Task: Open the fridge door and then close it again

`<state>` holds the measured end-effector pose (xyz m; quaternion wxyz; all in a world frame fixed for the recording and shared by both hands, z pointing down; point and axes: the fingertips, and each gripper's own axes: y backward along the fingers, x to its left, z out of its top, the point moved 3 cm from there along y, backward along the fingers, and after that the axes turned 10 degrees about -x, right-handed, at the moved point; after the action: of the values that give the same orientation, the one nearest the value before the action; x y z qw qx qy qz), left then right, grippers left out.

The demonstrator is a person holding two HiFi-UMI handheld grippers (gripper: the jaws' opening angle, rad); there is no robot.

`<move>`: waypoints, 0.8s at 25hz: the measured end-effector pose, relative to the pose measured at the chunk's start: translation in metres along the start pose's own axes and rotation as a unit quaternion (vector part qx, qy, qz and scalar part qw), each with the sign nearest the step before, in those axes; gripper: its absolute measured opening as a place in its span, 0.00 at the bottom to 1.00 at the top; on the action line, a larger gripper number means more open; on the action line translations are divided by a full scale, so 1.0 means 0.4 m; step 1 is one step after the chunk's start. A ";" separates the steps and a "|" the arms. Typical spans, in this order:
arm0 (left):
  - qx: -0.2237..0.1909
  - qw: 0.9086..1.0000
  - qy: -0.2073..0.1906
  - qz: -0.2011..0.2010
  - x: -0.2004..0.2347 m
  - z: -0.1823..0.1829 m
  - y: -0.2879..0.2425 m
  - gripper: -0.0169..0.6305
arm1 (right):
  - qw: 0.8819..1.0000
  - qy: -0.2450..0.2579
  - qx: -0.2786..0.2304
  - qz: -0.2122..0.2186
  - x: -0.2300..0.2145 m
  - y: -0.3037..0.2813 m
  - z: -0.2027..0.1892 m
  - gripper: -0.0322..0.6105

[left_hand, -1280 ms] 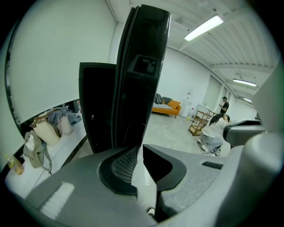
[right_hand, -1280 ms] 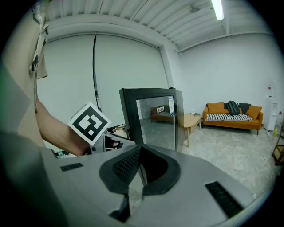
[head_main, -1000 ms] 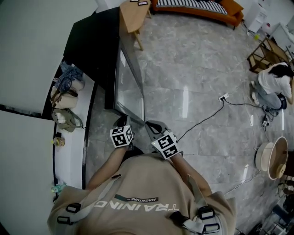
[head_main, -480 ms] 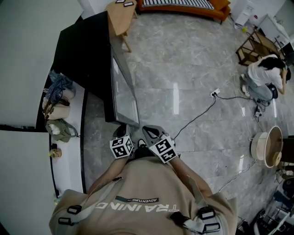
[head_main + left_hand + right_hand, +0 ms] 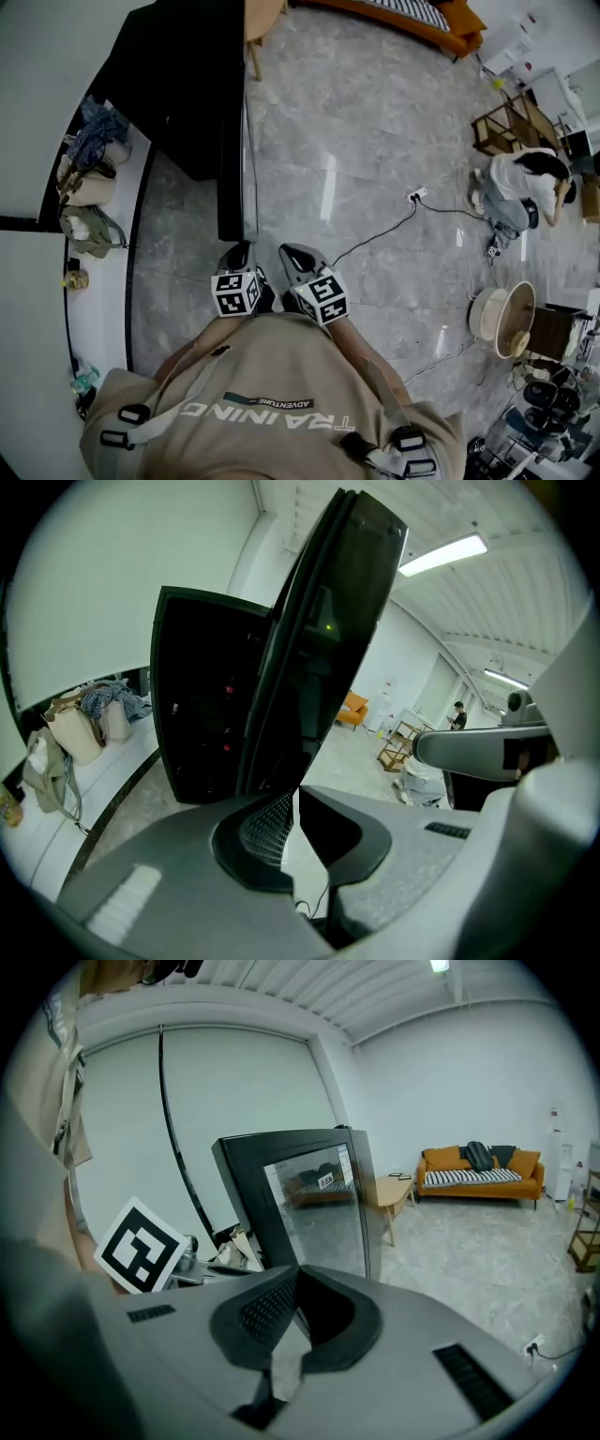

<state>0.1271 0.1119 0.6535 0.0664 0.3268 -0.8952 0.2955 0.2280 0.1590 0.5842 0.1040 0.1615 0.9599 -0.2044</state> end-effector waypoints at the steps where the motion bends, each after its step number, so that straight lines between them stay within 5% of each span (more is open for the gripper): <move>1: 0.002 1.000 0.002 0.000 -0.006 -0.002 -0.001 0.05 | 1.000 0.005 0.002 0.003 -0.007 -0.004 0.002 0.04; 9: 0.007 0.999 0.004 0.033 -0.078 -0.009 -0.030 0.05 | 0.997 0.040 -0.004 0.063 -0.096 -0.021 0.035 0.04; 14: -0.002 0.996 0.025 0.090 -0.123 -0.014 -0.051 0.05 | 0.990 0.052 -0.002 0.135 -0.153 -0.003 0.054 0.04; 20: -0.008 0.989 0.026 0.147 -0.178 -0.017 -0.085 0.05 | 0.983 0.055 -0.011 0.172 -0.242 0.028 0.066 0.04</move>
<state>0.2031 0.1339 0.6533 0.0484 0.1832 -0.9338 0.3034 0.3249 0.1314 0.5822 0.0863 0.3340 0.9243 -0.1635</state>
